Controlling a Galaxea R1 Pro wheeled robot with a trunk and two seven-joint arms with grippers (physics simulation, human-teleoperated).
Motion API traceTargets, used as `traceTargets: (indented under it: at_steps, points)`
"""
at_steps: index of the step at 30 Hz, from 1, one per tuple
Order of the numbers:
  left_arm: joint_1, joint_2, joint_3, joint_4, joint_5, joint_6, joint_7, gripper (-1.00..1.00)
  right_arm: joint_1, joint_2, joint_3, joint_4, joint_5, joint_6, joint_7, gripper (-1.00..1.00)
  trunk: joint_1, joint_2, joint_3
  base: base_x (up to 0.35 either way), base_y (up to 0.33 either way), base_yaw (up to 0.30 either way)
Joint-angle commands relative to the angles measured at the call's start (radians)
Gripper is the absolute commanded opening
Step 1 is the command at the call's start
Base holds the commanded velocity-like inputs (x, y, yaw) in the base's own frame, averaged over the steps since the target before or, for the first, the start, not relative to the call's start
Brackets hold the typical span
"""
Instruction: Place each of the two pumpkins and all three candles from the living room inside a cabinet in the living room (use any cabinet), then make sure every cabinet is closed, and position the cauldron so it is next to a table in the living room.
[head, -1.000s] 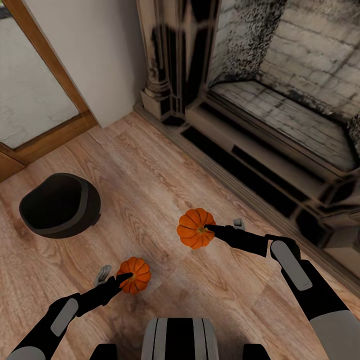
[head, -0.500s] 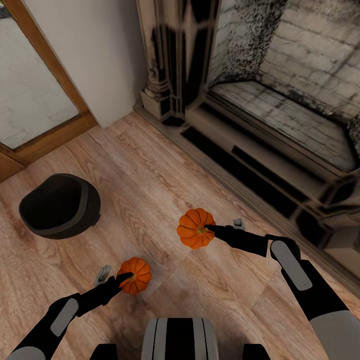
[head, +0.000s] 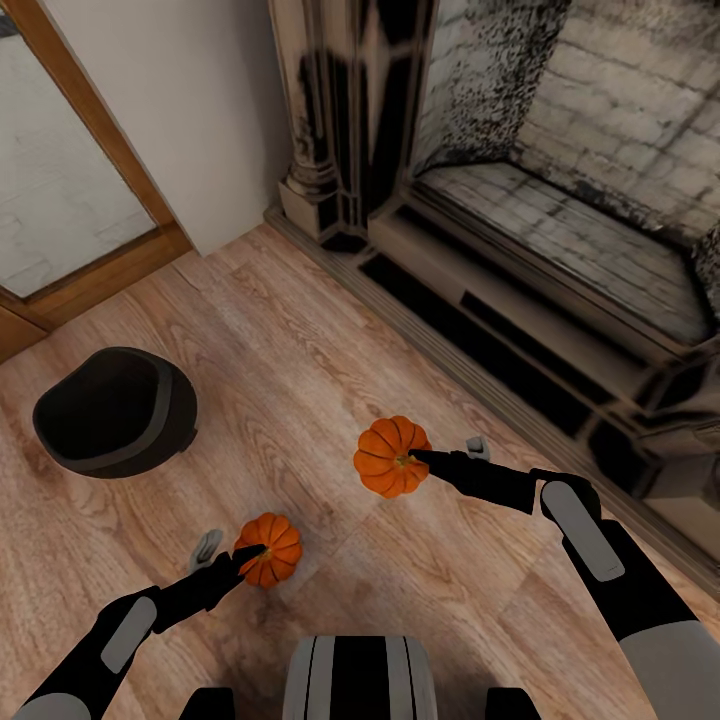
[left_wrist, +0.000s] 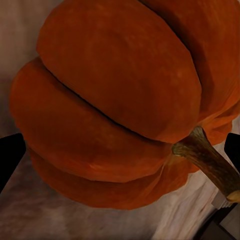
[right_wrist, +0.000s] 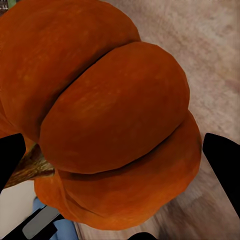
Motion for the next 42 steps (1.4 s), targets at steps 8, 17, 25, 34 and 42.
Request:
traceTargets:
  at_steps: [8,17,25,34,42]
  points:
    - [0.000,-0.002,0.010,0.001,0.011,-0.009,-0.002,1.00,-0.001,-0.001,0.001,-0.001,0.004,0.001,0.003,-1.00,0.000,0.000,-0.001,0.075,-0.031,0.000]
    - [0.000,-0.002,0.012,0.003,0.016,-0.043,-0.003,1.00,-0.001,-0.001,0.001,-0.001,0.003,0.002,0.003,-1.00,0.000,0.000,-0.001,0.005,-0.002,0.000]
    - [0.000,-0.003,0.006,0.012,0.014,-0.044,-0.003,1.00,-0.001,-0.001,0.001,-0.001,0.003,0.002,0.003,-1.00,0.000,0.000,-0.001,-0.026,-0.057,0.000]
    - [0.000,-0.003,0.011,0.012,0.017,-0.045,-0.003,1.00,-0.001,-0.001,0.001,-0.001,0.003,0.002,0.003,-1.00,0.000,0.000,-0.001,-0.016,-0.027,0.000]
    - [0.000,-0.003,0.011,0.012,0.016,-0.045,-0.003,1.00,-0.001,-0.001,0.001,-0.001,0.004,0.002,0.003,-1.00,0.000,0.000,-0.001,0.000,-0.027,0.000]
